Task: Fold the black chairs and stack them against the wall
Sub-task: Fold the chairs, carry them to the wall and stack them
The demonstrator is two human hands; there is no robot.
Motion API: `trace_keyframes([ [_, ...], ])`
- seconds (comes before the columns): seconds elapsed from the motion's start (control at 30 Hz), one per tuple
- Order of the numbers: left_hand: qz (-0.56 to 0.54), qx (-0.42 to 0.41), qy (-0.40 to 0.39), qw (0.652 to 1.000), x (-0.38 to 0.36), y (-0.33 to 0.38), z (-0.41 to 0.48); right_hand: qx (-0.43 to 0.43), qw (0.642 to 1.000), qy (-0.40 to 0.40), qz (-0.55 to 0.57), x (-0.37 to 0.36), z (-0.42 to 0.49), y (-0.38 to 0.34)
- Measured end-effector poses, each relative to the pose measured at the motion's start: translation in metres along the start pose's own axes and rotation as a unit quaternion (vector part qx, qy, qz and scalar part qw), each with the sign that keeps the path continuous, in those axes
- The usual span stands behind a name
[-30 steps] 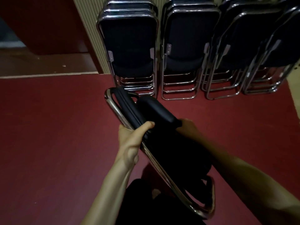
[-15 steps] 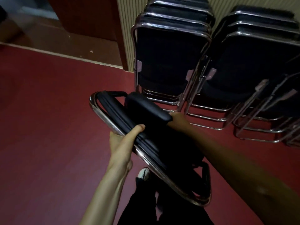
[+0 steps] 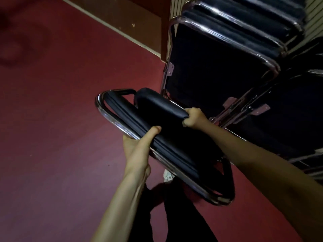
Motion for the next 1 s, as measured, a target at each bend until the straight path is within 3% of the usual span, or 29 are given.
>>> trace_keyframes([
  [0.13, -0.011, 0.005, 0.012, 1.000, -0.035, -0.014, 0.006, 0.004, 0.999, -0.026, -0.046, 0.018, 0.030, 0.023],
  [0.43, -0.003, 0.057, 0.021, 0.998, -0.063, -0.044, 0.019, 0.008, 0.999, -0.031, -0.031, 0.020, 0.066, 0.058],
  [0.67, 0.030, 0.085, -0.041, 0.995, -0.091, -0.035, 0.028, -0.027, 0.993, -0.094, -0.072, 0.033, 0.085, 0.067],
  [0.83, 0.052, 0.141, -0.053, 0.987, -0.114, -0.024, 0.038, -0.010, 0.993, -0.107, -0.059, 0.077, 0.062, 0.076],
  [1.0, 0.083, 0.214, -0.101, 0.968, -0.139, -0.018, 0.062, 0.044, 0.994, -0.095, 0.030, 0.121, -0.002, 0.076],
])
Point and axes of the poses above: each hand's wrist, its own z-axis towards the middle knuckle, its own x-axis out of the back of the hand, y = z × x, the point moved 3 cm from there along z, towards the middle knuckle, and after that the axes turned 15 degrees about -z, right-handed, at the moved point
